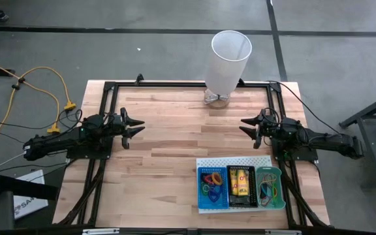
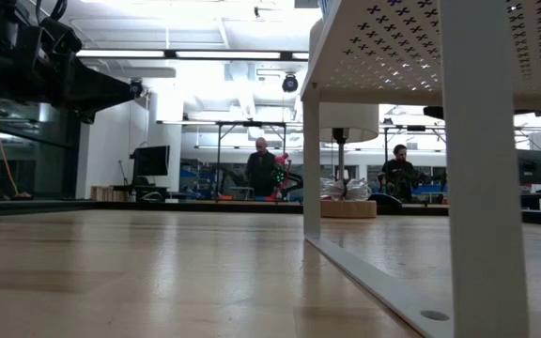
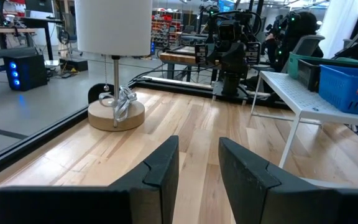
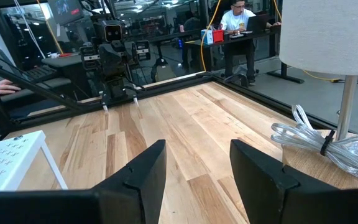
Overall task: Pick & Place Office Desk Supplies
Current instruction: Return to Home Position
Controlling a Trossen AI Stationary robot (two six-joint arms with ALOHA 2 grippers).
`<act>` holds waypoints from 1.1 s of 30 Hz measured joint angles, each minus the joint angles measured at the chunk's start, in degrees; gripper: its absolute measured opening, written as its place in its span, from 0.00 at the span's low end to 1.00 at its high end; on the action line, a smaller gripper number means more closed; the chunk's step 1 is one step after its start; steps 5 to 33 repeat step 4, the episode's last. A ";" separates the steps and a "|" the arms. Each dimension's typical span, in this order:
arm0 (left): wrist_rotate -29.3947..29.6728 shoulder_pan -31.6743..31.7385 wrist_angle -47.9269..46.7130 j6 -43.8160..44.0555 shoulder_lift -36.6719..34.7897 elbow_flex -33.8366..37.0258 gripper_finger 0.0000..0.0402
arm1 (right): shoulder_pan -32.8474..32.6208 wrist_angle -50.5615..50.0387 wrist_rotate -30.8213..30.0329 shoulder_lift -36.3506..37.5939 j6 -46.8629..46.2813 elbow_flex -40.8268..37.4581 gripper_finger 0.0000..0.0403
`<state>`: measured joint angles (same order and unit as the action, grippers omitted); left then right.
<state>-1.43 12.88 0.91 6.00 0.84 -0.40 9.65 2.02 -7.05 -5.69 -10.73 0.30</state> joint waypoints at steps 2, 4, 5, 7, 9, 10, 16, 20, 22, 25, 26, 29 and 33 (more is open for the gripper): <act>0.00 0.00 0.00 0.00 0.00 0.00 0.27 | 0.00 0.00 -0.01 0.01 -0.02 0.01 0.41; 0.00 0.00 0.00 0.00 0.00 0.00 0.27 | 0.00 0.00 -0.01 0.00 0.00 0.00 0.41; 0.00 0.00 0.00 0.00 0.00 0.00 0.27 | 0.00 0.00 -0.01 0.00 0.00 0.00 0.41; 0.00 0.00 0.00 0.00 0.00 0.00 0.27 | 0.00 0.00 -0.01 0.00 0.00 0.00 0.41; 0.00 0.00 0.00 0.00 0.00 0.00 0.27 | 0.00 0.00 -0.01 0.00 0.00 0.00 0.41; 0.00 0.00 0.00 0.00 0.00 0.00 0.27 | 0.00 0.00 -0.01 0.00 0.00 0.00 0.41; 0.00 0.00 0.00 0.00 0.00 0.00 0.27 | 0.00 0.00 -0.01 0.00 0.00 0.00 0.41; 0.00 0.00 0.00 0.00 0.00 0.00 0.27 | 0.00 0.00 -0.01 0.00 0.00 0.00 0.41; 0.00 0.00 0.00 0.00 0.00 0.00 0.27 | 0.00 0.00 -0.01 0.00 0.00 0.00 0.41; 0.00 0.00 0.00 0.00 0.00 0.00 0.27 | 0.00 0.00 -0.01 0.00 0.00 0.00 0.41; 0.00 0.00 0.00 0.00 0.00 0.00 0.27 | 0.00 0.00 -0.01 0.00 0.00 0.00 0.41; 0.00 0.00 0.00 0.00 0.00 0.00 0.27 | 0.00 0.00 -0.01 0.00 0.00 0.00 0.41; 0.00 0.00 0.00 0.00 0.00 0.00 0.27 | 0.00 0.00 -0.01 0.00 0.00 0.00 0.41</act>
